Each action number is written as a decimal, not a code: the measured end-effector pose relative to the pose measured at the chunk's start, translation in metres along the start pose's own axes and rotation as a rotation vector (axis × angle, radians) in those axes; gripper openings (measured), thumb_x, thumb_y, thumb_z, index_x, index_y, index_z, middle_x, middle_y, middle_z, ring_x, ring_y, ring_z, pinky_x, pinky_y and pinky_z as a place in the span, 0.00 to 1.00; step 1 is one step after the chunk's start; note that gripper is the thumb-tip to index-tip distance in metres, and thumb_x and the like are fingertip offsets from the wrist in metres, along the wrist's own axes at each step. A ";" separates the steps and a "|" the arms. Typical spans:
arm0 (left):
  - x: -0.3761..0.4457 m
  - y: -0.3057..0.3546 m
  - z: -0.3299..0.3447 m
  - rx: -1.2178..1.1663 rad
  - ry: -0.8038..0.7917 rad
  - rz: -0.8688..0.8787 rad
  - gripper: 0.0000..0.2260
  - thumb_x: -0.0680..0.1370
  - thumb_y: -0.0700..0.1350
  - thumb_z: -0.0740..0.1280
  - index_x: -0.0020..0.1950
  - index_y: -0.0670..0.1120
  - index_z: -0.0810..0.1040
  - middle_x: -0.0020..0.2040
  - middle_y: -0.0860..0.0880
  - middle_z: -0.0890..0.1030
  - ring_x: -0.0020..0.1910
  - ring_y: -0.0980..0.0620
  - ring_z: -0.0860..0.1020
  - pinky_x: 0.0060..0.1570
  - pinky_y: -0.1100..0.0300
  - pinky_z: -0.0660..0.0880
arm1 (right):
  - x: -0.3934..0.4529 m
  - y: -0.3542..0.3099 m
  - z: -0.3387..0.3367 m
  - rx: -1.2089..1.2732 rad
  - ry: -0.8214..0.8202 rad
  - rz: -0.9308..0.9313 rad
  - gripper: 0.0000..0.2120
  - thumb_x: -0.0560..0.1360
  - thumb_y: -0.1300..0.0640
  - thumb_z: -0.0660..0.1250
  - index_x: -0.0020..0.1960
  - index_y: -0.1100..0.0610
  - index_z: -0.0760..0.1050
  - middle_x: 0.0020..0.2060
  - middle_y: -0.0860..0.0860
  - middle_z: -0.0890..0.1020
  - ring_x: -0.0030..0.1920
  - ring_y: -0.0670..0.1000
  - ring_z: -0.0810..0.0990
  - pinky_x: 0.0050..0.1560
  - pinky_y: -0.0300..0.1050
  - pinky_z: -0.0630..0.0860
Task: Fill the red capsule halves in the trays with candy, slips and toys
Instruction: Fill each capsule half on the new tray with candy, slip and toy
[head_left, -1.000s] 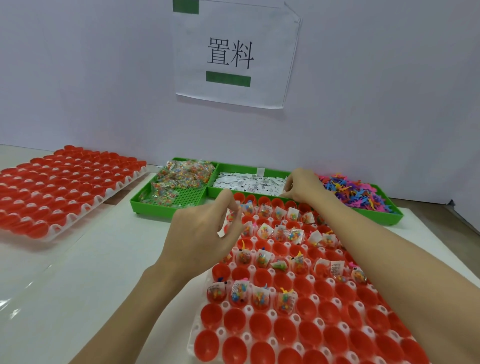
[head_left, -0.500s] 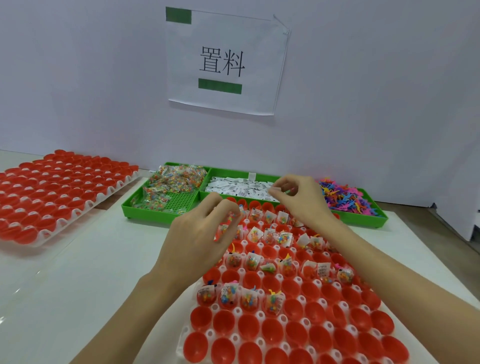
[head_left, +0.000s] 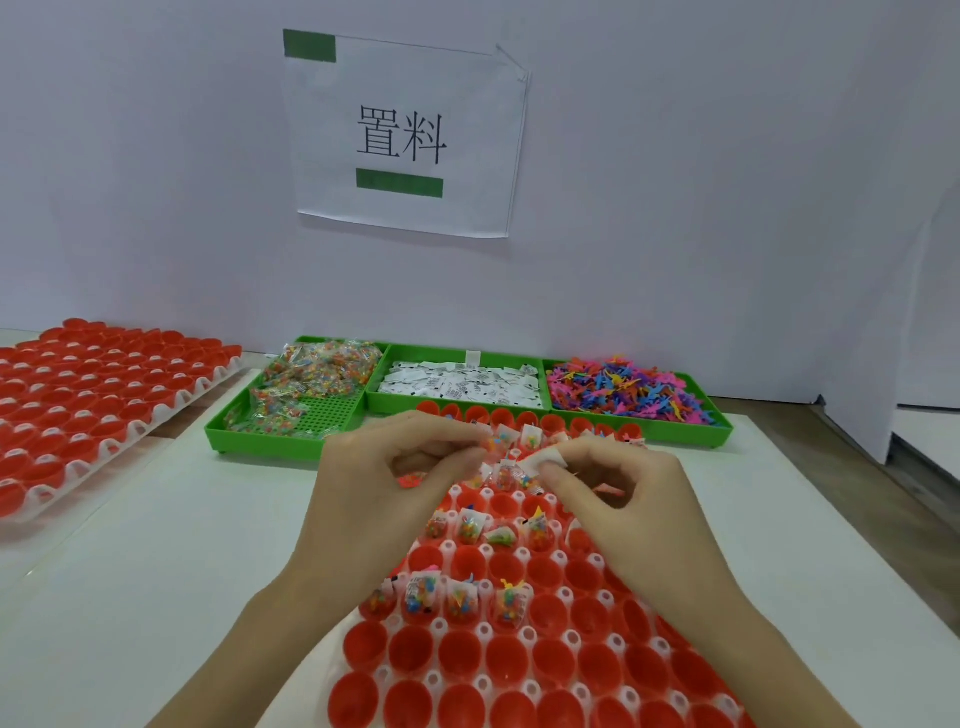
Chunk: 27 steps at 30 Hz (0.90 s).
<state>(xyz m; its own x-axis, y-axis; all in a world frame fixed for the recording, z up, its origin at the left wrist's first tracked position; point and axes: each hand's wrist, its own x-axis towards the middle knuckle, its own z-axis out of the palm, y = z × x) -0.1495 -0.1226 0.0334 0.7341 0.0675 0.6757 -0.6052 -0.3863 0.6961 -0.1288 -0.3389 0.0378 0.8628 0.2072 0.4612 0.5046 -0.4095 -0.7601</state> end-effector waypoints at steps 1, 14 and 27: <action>-0.001 0.002 0.001 -0.054 -0.049 -0.034 0.07 0.73 0.40 0.78 0.49 0.48 0.88 0.43 0.54 0.88 0.42 0.54 0.87 0.47 0.59 0.83 | -0.003 0.001 -0.001 -0.012 0.024 0.006 0.03 0.77 0.51 0.73 0.46 0.44 0.85 0.40 0.42 0.86 0.42 0.47 0.83 0.43 0.43 0.81; -0.007 0.003 0.008 -0.057 -0.287 0.015 0.08 0.73 0.42 0.78 0.50 0.48 0.85 0.46 0.53 0.85 0.46 0.49 0.85 0.47 0.57 0.83 | -0.017 -0.018 -0.004 -0.333 -0.208 -0.199 0.08 0.81 0.61 0.68 0.53 0.51 0.84 0.42 0.37 0.76 0.45 0.37 0.76 0.46 0.27 0.68; -0.006 -0.003 0.011 0.151 -0.155 0.186 0.07 0.74 0.39 0.77 0.49 0.48 0.86 0.45 0.56 0.82 0.42 0.54 0.83 0.45 0.61 0.80 | 0.031 0.001 -0.027 -0.291 -0.163 0.044 0.11 0.80 0.58 0.68 0.54 0.44 0.84 0.39 0.38 0.85 0.40 0.40 0.83 0.42 0.32 0.78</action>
<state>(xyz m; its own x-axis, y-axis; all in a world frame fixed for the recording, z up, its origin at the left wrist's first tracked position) -0.1489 -0.1320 0.0242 0.6598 -0.1547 0.7353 -0.6900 -0.5124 0.5113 -0.1024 -0.3571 0.0636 0.8891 0.3136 0.3334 0.4569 -0.6528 -0.6042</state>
